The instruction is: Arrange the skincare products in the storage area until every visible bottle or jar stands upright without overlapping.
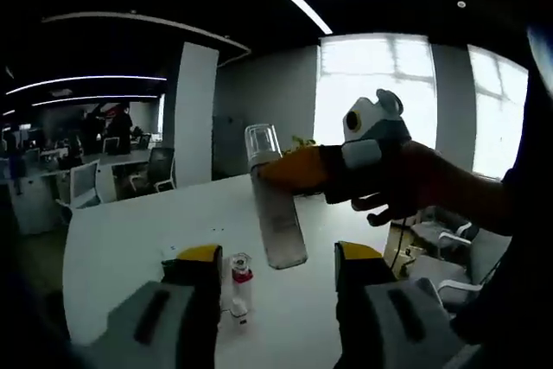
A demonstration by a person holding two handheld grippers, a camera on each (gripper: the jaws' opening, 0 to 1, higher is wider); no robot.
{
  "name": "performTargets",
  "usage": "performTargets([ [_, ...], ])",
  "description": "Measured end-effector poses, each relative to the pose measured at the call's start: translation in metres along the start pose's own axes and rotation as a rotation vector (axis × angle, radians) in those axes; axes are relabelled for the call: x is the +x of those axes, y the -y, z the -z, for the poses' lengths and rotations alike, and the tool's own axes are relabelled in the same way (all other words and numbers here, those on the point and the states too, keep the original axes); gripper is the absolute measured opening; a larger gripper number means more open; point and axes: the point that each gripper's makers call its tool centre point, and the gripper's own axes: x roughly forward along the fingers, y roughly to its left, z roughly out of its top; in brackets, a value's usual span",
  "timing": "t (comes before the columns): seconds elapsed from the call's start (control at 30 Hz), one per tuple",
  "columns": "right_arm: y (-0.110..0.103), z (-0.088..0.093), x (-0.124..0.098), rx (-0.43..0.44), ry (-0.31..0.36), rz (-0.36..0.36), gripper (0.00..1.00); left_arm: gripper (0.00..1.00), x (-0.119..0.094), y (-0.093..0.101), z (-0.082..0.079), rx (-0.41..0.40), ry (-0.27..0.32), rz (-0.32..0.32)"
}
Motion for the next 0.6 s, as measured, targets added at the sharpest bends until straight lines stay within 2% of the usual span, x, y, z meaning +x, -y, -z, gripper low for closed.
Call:
performTargets([
  [0.17,-0.007,0.001,-0.002,-0.06,-0.003,-0.046,0.13,0.47,-0.003,0.0,0.006,-0.001,-0.012,0.004],
  [0.3,-0.021,-0.001,-0.009,-0.252,0.016,-0.122,0.13,0.48,-0.006,0.0,0.012,0.0,-0.025,0.005],
  [0.43,-0.027,0.004,-0.016,-0.435,0.006,-0.147,0.13,0.53,-0.01,-0.001,0.025,0.006,-0.066,-0.002],
  [0.6,-0.022,0.02,-0.017,-0.492,-0.035,-0.156,0.13,0.62,-0.011,-0.001,0.039,0.003,-0.093,-0.001],
])
